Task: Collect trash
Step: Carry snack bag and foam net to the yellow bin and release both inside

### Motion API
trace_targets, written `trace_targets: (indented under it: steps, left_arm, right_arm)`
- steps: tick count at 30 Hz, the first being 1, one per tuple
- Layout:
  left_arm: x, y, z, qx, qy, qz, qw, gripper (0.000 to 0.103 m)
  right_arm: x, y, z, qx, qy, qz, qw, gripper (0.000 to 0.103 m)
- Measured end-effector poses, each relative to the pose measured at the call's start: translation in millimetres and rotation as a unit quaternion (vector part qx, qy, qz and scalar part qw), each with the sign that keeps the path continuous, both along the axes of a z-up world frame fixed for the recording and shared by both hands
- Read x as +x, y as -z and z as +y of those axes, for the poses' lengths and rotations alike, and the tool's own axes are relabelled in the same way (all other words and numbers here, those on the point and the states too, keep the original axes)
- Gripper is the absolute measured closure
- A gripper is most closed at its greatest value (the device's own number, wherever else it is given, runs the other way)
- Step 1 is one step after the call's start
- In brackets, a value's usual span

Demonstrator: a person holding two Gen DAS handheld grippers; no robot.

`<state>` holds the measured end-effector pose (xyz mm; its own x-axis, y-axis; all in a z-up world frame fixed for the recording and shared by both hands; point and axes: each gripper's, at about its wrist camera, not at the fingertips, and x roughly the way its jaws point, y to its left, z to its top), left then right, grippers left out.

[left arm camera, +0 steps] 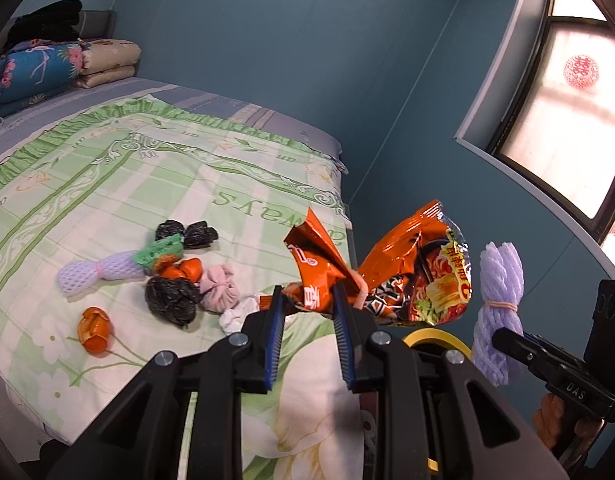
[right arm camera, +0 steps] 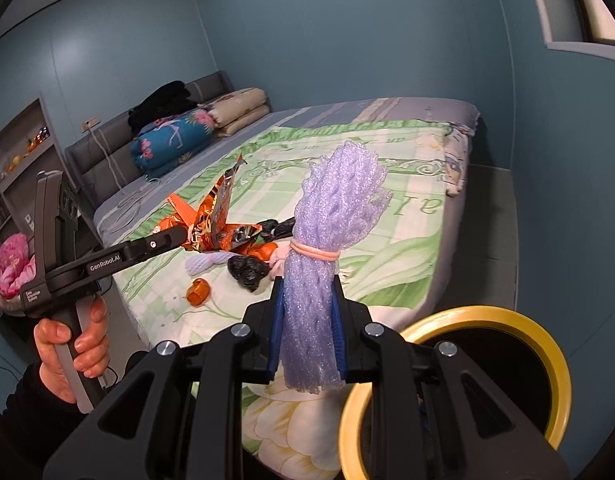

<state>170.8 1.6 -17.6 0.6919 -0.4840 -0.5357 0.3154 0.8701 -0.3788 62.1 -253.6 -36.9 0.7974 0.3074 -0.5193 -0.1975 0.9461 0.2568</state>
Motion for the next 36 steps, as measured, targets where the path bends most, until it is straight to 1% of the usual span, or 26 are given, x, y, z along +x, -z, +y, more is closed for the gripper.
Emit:
trace_targets:
  steps: [6, 9, 14, 18, 27, 36]
  left_arm:
    - [3.4, 6.1, -30.5, 0.008, 0.037, 0.004, 0.9993, 0.081]
    - [3.4, 12.0, -46.8, 0.014, 0.057, 0.008, 0.9982, 0.081]
    - [-0.3, 26.5, -72.5, 0.031, 0.088, 0.020, 0.9955, 0.081]
    - [-7.2, 36.8, -91.8, 0.049, 0.110, 0.029, 0.9923, 0.081]
    - [-27.0, 51.6, -137.0, 0.091, 0.162, 0.036, 0.9820, 0.081]
    - [-51.3, 69.0, -176.5, 0.131, 0.220, 0.043, 0.9657, 0.080]
  right_arm:
    - [-7.8, -2.8, -22.6, 0.002, 0.034, 0.004, 0.999, 0.083]
    - [-12.6, -4.2, -35.6, 0.000, 0.059, 0.006, 0.998, 0.083]
    - [-18.3, -5.5, -60.0, -0.009, 0.115, 0.017, 0.993, 0.083]
    - [-20.7, -4.3, -75.2, -0.006, 0.140, 0.021, 0.990, 0.083]
    - [-20.5, 6.5, -104.8, 0.020, 0.156, 0.026, 0.987, 0.083]
    - [-13.3, 13.7, -113.3, 0.045, 0.158, 0.041, 0.986, 0.082]
